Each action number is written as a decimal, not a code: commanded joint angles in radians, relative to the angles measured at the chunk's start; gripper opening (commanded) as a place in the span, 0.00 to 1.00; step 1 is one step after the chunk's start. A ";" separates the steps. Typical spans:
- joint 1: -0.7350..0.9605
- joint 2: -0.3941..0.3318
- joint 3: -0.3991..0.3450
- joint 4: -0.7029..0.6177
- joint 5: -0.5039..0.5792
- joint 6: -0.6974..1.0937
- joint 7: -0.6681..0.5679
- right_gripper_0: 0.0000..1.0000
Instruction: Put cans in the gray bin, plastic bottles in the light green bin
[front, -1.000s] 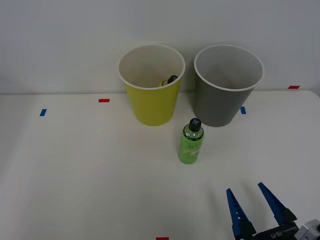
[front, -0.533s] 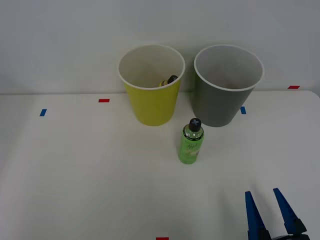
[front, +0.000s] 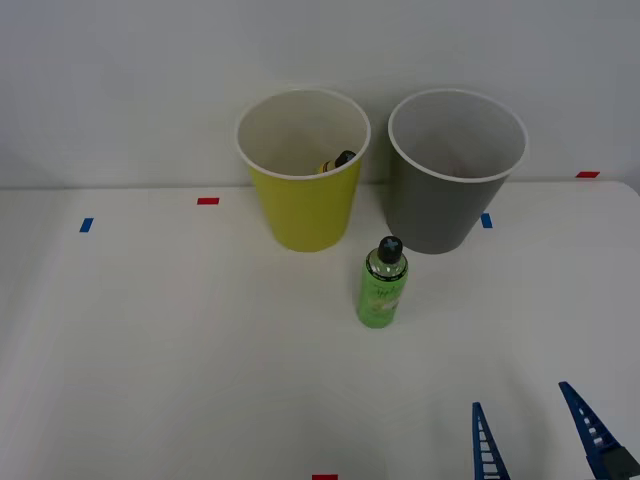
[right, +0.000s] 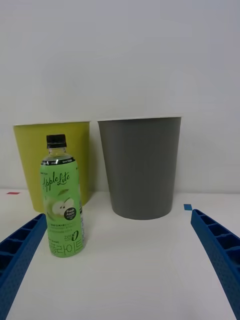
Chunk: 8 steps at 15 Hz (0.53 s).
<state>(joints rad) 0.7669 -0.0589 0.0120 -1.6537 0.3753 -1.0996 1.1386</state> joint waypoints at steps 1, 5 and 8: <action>-0.012 0.022 -0.075 0.000 0.112 -0.040 -0.155 1.00; -0.014 0.031 -0.092 0.000 0.143 -0.043 -0.201 1.00; -0.006 0.025 -0.098 0.000 0.163 -0.057 -0.201 1.00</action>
<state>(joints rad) 0.7575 -0.0304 -0.0823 -1.6540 0.5335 -1.1498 0.9377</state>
